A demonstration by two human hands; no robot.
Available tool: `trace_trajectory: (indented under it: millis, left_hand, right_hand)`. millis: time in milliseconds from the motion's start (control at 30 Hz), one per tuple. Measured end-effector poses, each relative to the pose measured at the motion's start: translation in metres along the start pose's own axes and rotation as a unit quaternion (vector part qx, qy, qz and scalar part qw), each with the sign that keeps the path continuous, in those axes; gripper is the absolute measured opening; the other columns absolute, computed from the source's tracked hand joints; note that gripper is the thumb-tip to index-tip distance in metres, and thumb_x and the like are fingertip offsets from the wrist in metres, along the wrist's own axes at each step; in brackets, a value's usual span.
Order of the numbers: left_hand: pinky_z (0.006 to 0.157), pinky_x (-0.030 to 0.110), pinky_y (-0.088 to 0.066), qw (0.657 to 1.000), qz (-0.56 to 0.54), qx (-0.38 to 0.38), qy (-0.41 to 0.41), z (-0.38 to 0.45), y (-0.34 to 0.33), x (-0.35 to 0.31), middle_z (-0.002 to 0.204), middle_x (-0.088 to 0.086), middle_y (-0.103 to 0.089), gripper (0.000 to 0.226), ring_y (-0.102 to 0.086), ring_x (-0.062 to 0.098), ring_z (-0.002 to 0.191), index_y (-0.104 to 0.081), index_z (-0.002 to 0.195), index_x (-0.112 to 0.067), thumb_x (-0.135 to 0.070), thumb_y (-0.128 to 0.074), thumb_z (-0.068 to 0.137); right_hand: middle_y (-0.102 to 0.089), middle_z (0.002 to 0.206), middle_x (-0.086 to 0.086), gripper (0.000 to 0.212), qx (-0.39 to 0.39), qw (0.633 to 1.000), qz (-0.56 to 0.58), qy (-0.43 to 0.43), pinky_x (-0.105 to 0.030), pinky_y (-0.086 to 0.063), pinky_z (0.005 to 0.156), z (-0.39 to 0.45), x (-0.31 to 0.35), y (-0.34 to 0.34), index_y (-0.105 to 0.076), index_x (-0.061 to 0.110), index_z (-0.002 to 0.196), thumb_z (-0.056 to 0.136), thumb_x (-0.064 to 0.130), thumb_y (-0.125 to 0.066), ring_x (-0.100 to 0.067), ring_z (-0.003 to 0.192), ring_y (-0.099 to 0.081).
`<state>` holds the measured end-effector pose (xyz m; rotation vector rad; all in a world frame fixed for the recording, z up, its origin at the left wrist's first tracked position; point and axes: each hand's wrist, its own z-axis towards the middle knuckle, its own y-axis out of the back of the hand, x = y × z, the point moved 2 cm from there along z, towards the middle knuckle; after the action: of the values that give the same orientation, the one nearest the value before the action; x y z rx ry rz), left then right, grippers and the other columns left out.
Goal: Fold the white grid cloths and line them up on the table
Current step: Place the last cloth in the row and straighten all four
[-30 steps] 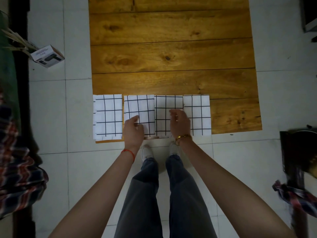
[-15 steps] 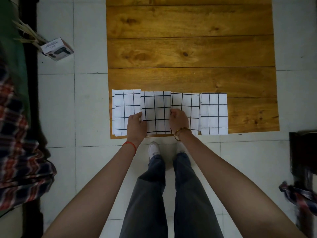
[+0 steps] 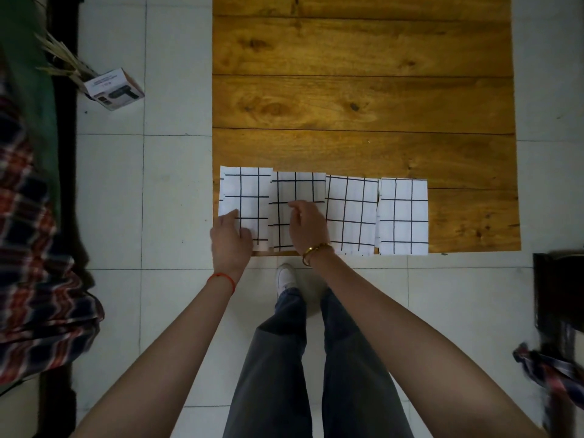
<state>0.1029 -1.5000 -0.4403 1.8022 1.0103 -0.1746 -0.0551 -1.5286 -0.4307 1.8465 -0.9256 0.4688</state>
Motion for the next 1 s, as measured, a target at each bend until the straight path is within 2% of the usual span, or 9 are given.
trace_trajectory:
  millis: [133, 200, 300, 433, 800, 1000]
  left_hand:
    - [0.092, 0.043, -0.045, 0.996, 0.091, -0.019, -0.004, 0.007, 0.015, 0.018, 0.135, 0.016, -0.045, 0.043, -0.043, 0.035, 0.119, -0.048, 0.135, -0.007, -0.008, -0.048, 0.093]
    - [0.09, 0.044, -0.045, 0.992, 0.125, -0.012, -0.006, 0.01, 0.02, 0.023, 0.135, 0.016, -0.045, 0.044, -0.043, 0.035, 0.118, -0.046, 0.137, -0.008, -0.009, -0.047, 0.093]
    - [0.089, 0.044, -0.044, 0.989, 0.147, 0.005, -0.008, 0.013, 0.022, 0.027, 0.135, 0.015, -0.044, 0.046, -0.043, 0.035, 0.117, -0.044, 0.138, -0.009, -0.008, -0.047, 0.092]
    - [0.092, 0.044, -0.044, 0.986, 0.162, 0.021, -0.008, 0.015, 0.02, 0.025, 0.137, 0.015, -0.042, 0.045, -0.043, 0.034, 0.117, -0.043, 0.138, -0.008, -0.009, -0.046, 0.093]
    - [0.096, 0.045, -0.044, 0.983, 0.178, 0.042, -0.01, 0.014, 0.016, 0.026, 0.142, 0.014, -0.038, 0.048, -0.043, 0.034, 0.121, -0.039, 0.142, -0.008, -0.011, -0.047, 0.095]
    - [0.097, 0.047, -0.044, 0.981, 0.184, 0.054, -0.022, 0.012, 0.018, 0.029, 0.144, 0.014, -0.037, 0.052, -0.042, 0.034, 0.122, -0.037, 0.144, -0.008, -0.012, -0.05, 0.094]
  right_hand:
    - [-0.05, 0.128, -0.01, 0.033, 0.064, 0.997, -0.032, 0.034, -0.025, -0.046, 0.088, -0.002, 0.016, -0.022, -0.051, 0.009, 0.127, 0.097, 0.011, -0.037, -0.021, 0.11, -0.054]
    - [-0.048, 0.131, -0.009, 0.035, 0.087, 0.995, -0.039, 0.041, -0.032, -0.047, 0.096, -0.003, 0.02, -0.031, -0.048, 0.01, 0.13, 0.097, 0.012, -0.037, -0.022, 0.114, -0.052]
    - [-0.044, 0.135, -0.008, 0.038, 0.11, 0.991, -0.077, 0.03, -0.037, -0.045, 0.1, -0.003, 0.019, -0.042, -0.045, 0.01, 0.133, 0.096, 0.014, -0.038, -0.023, 0.118, -0.049]
    - [-0.044, 0.132, -0.012, 0.04, 0.109, 0.987, -0.122, 0.007, -0.037, -0.043, 0.1, -0.001, 0.014, -0.046, -0.041, 0.008, 0.135, 0.096, 0.015, -0.039, -0.026, 0.12, -0.045]
    - [-0.042, 0.13, -0.015, 0.04, 0.129, 0.984, -0.12, 0.01, -0.036, -0.042, 0.099, 0.0, 0.015, -0.048, -0.038, 0.006, 0.134, 0.095, 0.013, -0.039, -0.028, 0.117, -0.044]
    - [-0.045, 0.129, -0.012, 0.037, 0.081, 0.99, -0.113, 0.029, -0.032, -0.045, 0.095, -0.004, 0.01, -0.035, -0.043, 0.007, 0.13, 0.093, 0.012, -0.042, -0.024, 0.114, -0.047]
